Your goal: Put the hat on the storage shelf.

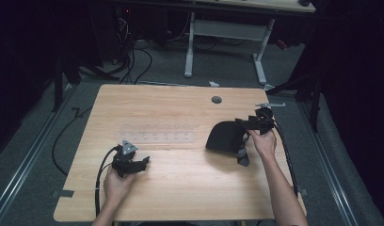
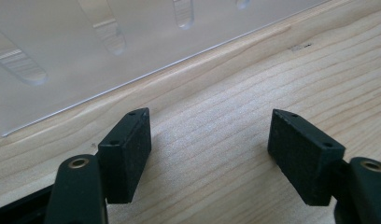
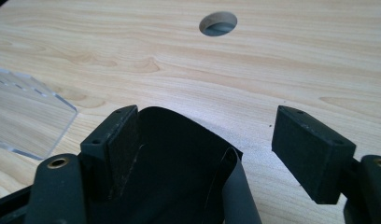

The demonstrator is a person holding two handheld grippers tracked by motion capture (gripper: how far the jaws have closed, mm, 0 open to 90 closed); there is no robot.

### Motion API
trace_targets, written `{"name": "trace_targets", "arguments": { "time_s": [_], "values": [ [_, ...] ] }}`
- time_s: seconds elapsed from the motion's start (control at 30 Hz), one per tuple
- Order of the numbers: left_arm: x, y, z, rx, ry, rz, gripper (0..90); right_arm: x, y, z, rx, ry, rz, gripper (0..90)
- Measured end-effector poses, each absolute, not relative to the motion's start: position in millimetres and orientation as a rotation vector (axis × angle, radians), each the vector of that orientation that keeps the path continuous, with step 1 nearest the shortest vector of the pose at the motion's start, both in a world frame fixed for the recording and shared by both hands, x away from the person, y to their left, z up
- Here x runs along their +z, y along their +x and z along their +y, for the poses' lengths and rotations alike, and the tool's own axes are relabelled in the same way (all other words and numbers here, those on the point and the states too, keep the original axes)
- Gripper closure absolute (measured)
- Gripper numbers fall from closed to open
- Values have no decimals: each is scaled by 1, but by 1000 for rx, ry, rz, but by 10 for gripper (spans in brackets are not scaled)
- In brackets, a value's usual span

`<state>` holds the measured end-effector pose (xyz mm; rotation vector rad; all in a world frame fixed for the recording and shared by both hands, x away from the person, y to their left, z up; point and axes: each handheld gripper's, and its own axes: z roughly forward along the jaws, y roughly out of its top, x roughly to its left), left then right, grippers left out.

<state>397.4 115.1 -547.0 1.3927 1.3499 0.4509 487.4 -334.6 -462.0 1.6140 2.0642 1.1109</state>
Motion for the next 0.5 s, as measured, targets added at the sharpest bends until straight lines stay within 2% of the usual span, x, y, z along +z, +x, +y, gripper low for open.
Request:
{"name": "trace_targets", "arguments": {
  "time_s": [0.33,0.5],
  "values": [
    [-547,397,115,451,1393,1350,306,-479,501,-338,1111,1679,2129,240],
    [-547,397,115,450,1394,1350,306,-488,505,-339,1118,1708,2168,316]
  ]
}}
